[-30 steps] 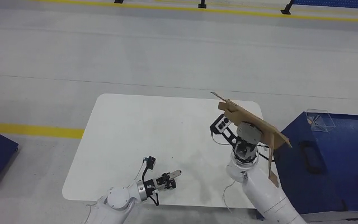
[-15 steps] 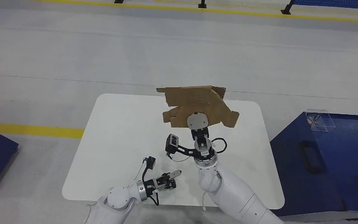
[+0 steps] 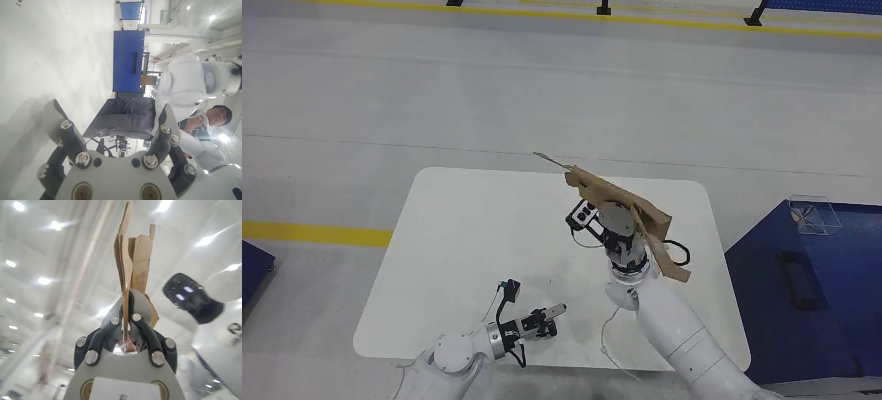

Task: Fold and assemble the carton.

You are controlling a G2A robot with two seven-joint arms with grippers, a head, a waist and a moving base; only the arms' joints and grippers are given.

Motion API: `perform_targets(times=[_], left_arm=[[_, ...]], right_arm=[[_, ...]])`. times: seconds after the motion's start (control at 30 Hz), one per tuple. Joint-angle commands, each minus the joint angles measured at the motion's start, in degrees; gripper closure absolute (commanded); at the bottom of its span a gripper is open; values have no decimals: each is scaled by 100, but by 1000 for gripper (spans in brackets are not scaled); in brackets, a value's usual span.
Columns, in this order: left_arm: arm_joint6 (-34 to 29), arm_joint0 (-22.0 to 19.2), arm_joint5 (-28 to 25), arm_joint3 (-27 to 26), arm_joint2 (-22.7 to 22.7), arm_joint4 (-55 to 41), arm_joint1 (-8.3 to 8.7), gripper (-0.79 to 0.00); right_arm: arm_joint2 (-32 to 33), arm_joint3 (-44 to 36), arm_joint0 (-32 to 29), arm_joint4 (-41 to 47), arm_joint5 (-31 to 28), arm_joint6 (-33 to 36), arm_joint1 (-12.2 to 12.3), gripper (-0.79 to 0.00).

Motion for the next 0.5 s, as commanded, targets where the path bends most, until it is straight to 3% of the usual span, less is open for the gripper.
perform_targets(times=[0.0,0.1,0.2,0.33,0.47], left_arm=[[0,0,0,0,0,0,0,-785],[0,0,0,0,0,0,0,-785],[0,0,0,0,0,0,0,-785],[0,0,0,0,0,0,0,-785],[0,0,0,0,0,0,0,-785]], right_arm=[[519,-125,56,-1258,-1350,60,110,0],[1136,-472,-53,-2521,-2847,60,288,0],[1936,-1141,-246,-3757,-3244,-237,420,0],[2621,-2746,-1055,-6006,-4593,-1585,512,0],[2571,-3275,-1550,-8092,-6115,-3107,676,0]])
